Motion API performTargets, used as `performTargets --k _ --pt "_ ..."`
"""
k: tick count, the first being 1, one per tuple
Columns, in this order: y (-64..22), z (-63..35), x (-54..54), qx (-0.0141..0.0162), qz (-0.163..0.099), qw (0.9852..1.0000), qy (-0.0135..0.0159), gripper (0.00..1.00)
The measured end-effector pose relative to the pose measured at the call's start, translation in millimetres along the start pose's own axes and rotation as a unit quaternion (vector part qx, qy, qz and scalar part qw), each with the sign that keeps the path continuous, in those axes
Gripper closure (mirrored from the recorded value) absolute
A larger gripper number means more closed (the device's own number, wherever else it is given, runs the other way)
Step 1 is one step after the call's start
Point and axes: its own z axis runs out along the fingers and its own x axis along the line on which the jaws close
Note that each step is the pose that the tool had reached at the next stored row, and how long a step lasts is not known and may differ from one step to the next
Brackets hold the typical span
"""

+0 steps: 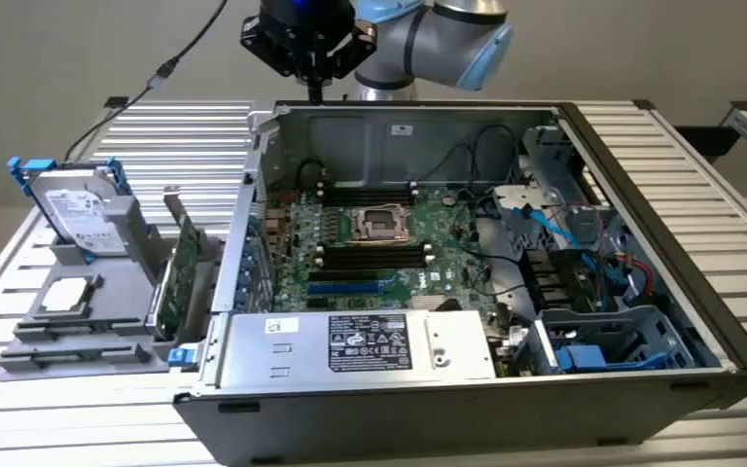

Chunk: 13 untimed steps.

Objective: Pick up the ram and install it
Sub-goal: 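Reach for the ram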

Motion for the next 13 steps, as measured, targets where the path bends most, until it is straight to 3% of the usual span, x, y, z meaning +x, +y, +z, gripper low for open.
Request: performTargets --k 13 --pt "0.0 0.0 0.0 -0.0082 0.000 1.0000 0.0006 0.89"
